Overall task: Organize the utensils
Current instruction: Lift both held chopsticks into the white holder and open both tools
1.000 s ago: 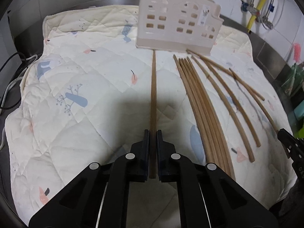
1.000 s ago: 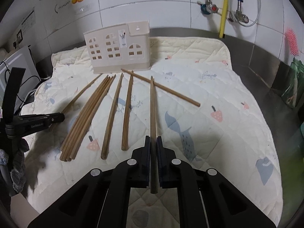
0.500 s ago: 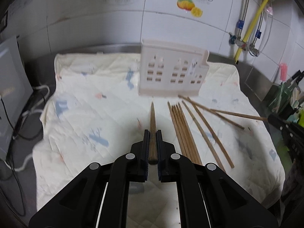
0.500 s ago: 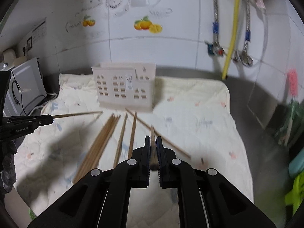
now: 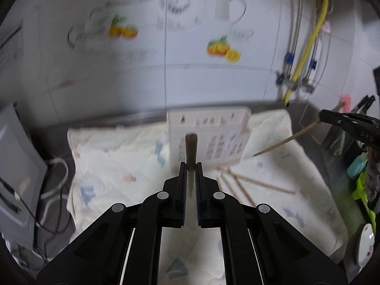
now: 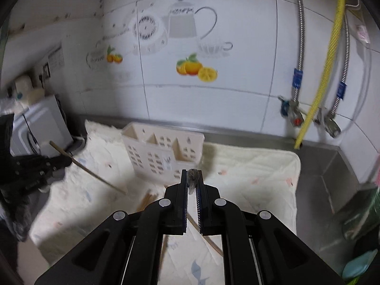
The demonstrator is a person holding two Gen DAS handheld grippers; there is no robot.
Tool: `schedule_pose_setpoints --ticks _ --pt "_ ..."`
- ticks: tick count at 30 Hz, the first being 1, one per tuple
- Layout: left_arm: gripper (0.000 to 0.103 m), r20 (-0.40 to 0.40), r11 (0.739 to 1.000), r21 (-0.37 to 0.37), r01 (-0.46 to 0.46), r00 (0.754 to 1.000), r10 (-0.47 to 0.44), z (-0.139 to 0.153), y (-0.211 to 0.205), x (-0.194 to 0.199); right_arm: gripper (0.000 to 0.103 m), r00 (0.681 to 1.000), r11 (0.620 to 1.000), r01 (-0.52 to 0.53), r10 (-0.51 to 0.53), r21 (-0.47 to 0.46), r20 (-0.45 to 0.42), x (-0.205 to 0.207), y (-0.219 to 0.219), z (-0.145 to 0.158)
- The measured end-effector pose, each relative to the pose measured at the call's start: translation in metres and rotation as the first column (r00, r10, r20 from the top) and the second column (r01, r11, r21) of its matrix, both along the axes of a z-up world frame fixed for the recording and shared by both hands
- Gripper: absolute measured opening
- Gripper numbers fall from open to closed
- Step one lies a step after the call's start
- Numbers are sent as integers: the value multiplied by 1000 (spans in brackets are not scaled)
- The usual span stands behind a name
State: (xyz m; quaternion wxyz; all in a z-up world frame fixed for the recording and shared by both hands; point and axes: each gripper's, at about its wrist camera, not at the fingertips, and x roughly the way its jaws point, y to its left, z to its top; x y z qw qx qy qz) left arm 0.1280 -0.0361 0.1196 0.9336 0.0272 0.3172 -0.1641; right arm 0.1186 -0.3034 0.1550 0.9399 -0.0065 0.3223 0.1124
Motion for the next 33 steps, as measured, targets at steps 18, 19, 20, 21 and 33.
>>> schedule_pose_setpoints --ticks 18,19,20,21,33 --pt "5 215 998 -27 -49 975 53 102 -20 55 7 1000 999 -23 23 -47 -7 59 11 40" --pt "5 196 998 -29 -48 979 53 99 -22 62 7 1000 998 -25 24 -58 -14 63 13 37" --pt "5 181 998 -28 -48 982 52 95 -23 68 7 999 998 -26 25 -58 -22 67 15 34" --pt "5 166 998 -30 -47 985 52 90 -24 73 7 999 998 -27 25 -58 -31 72 16 30" --pt "6 9 998 -23 -54 998 54 29 -24 112 7 996 999 -21 18 -33 -93 101 22 -16"
